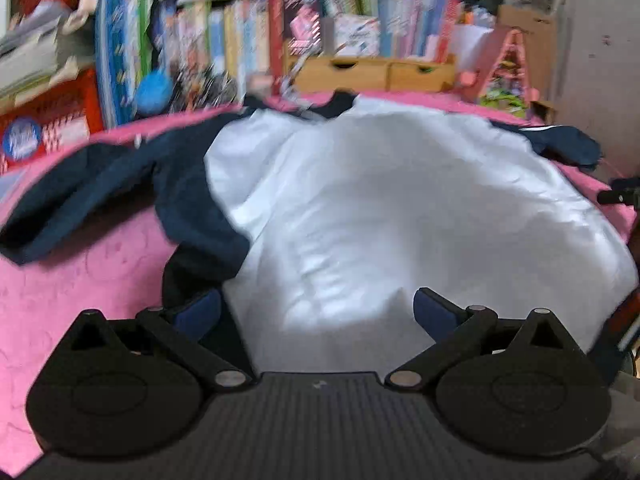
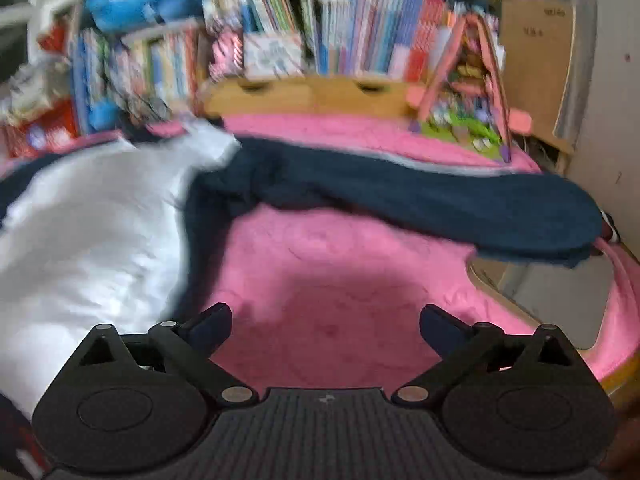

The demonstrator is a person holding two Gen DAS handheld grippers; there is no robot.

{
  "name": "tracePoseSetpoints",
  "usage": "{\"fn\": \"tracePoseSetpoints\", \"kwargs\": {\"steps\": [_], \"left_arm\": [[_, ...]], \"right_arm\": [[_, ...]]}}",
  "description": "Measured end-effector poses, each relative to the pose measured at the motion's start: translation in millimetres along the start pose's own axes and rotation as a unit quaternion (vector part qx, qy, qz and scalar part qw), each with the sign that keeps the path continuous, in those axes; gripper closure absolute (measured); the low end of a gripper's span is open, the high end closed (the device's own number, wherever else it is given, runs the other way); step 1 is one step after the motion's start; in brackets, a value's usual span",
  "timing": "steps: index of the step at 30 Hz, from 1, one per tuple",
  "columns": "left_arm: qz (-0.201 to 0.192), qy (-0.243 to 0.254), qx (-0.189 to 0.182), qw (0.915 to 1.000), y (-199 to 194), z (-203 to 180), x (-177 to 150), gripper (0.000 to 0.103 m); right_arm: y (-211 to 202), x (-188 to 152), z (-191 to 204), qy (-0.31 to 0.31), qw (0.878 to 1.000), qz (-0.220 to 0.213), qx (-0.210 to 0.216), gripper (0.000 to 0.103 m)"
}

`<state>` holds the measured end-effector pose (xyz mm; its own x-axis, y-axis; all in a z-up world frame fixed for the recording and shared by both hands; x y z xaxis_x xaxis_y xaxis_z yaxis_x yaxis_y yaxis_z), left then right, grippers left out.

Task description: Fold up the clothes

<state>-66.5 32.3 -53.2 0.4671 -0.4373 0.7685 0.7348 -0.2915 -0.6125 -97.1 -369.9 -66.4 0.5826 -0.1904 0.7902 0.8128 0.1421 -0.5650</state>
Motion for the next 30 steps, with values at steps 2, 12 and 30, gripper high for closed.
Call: {"fn": "tracePoseSetpoints", "kwargs": {"steps": [2,12,30], "left_arm": [[-0.023,0.017,0.002,0.9996,-9,-12,10,0.0],[0.02,0.005,0.054,0.9983,15,-32,-10,0.0],[0.05,0.004,0.042,0.9979,97,29,129,0.022]], "right_arm": [[-7,-4,35,-0.019,0.997,-0.017,0.072,0.001],[45,-59,169,-0.122,0.973,0.043,0.189,0.0],[16,19,115,-0.104,0.989,-0.003,0.104,0.015]]}}
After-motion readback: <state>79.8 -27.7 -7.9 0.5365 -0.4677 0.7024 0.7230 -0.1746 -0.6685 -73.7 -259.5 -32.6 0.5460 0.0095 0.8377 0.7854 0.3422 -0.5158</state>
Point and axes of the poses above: each gripper's, at about its wrist camera, not at the fingertips, and y roughly the way its jaws point, z to its left, x to its top, the point moved 6 cm from there along y, roughly the way its jaws point, and after that the axes turned 14 degrees about y, right-handed, at the moved point
